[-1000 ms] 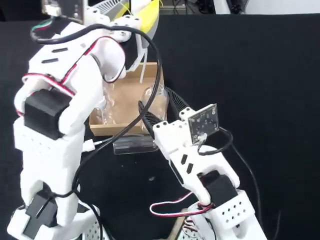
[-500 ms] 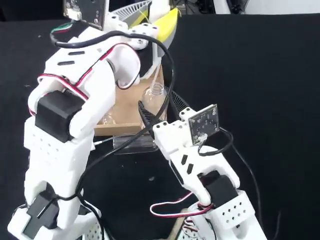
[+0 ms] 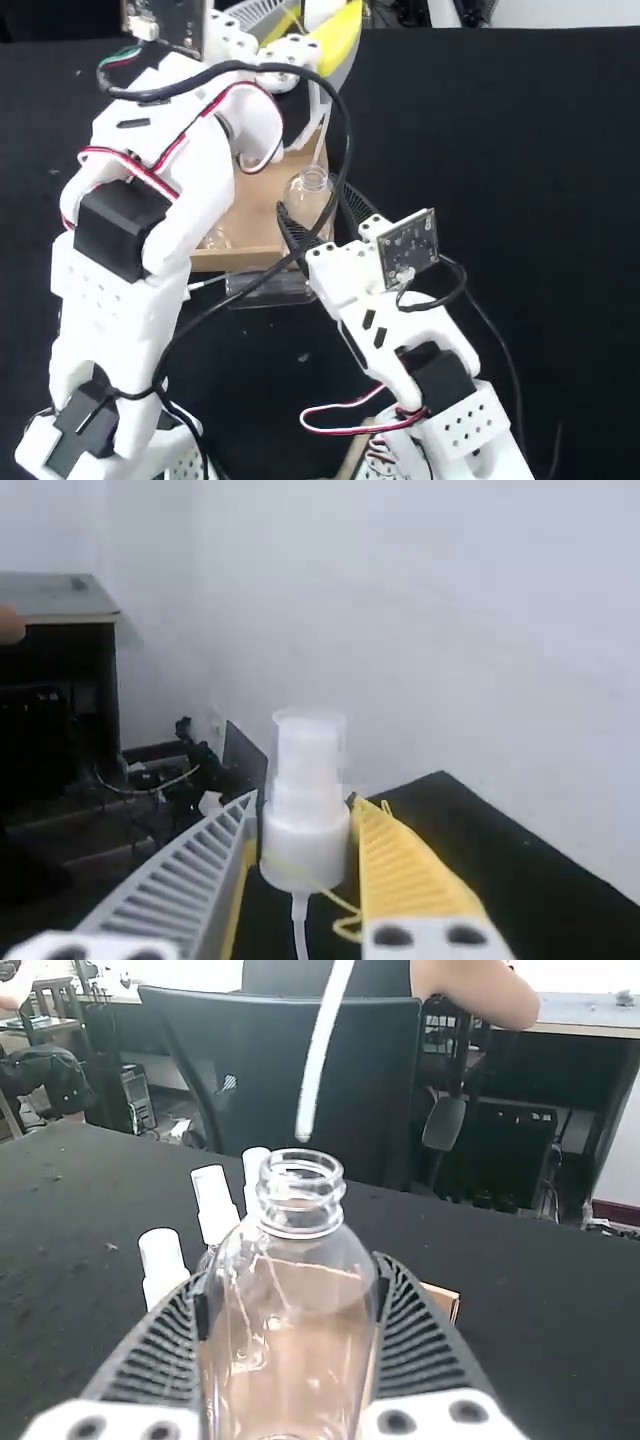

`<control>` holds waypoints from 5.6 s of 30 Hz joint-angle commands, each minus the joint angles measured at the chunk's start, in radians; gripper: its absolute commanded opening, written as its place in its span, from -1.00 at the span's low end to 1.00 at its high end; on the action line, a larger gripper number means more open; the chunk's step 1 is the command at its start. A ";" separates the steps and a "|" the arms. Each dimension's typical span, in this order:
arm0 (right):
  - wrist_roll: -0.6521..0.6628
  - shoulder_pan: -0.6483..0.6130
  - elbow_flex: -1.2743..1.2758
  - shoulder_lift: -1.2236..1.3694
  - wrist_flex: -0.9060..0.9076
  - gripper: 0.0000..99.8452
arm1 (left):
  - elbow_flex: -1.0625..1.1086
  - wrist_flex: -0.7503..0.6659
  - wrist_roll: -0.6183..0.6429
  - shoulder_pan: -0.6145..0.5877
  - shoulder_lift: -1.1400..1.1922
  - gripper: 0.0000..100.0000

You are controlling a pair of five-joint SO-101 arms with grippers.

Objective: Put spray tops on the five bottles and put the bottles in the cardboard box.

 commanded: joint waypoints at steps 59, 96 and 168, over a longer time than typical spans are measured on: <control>-0.002 -0.012 0.010 -0.022 -0.035 -0.98 | 0.203 0.465 0.051 -0.102 -0.189 -0.34; 0.000 0.281 -0.380 0.463 -0.054 -0.98 | 1.883 -0.559 0.103 -0.963 -0.801 -0.34; 0.155 1.042 -0.533 1.709 -1.126 -0.98 | 2.316 -0.735 0.101 -0.877 -1.269 -0.52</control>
